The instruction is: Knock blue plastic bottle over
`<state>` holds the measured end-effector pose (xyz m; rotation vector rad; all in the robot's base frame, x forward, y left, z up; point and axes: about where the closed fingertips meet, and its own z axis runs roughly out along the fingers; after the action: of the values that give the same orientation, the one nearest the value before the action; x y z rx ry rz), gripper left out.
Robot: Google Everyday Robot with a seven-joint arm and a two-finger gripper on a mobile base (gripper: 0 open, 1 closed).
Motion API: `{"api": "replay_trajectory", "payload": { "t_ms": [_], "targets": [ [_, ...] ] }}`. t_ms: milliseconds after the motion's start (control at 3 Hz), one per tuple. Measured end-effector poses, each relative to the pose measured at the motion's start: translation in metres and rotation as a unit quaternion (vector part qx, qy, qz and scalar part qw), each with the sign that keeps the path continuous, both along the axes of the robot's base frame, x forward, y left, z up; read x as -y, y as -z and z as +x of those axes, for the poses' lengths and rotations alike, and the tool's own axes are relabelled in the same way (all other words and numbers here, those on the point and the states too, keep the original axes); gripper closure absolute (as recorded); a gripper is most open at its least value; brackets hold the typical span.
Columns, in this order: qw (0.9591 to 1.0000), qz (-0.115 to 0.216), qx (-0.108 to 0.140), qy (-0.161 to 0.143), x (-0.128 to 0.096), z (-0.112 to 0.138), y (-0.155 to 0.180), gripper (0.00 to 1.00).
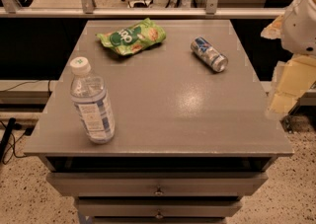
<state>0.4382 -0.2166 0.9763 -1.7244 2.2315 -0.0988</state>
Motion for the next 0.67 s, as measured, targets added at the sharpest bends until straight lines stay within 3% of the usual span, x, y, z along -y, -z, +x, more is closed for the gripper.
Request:
{"api": "replay_trajectory", "payload": {
  "t_ms": [333,667],
  "targets": [
    [1.0,0.0,0.0,0.0,0.0,0.0,0.0,0.0],
    [0.9996,0.029,-0.001,-0.008,-0.0003,0.0014,0.0009,0.0]
  ]
}}
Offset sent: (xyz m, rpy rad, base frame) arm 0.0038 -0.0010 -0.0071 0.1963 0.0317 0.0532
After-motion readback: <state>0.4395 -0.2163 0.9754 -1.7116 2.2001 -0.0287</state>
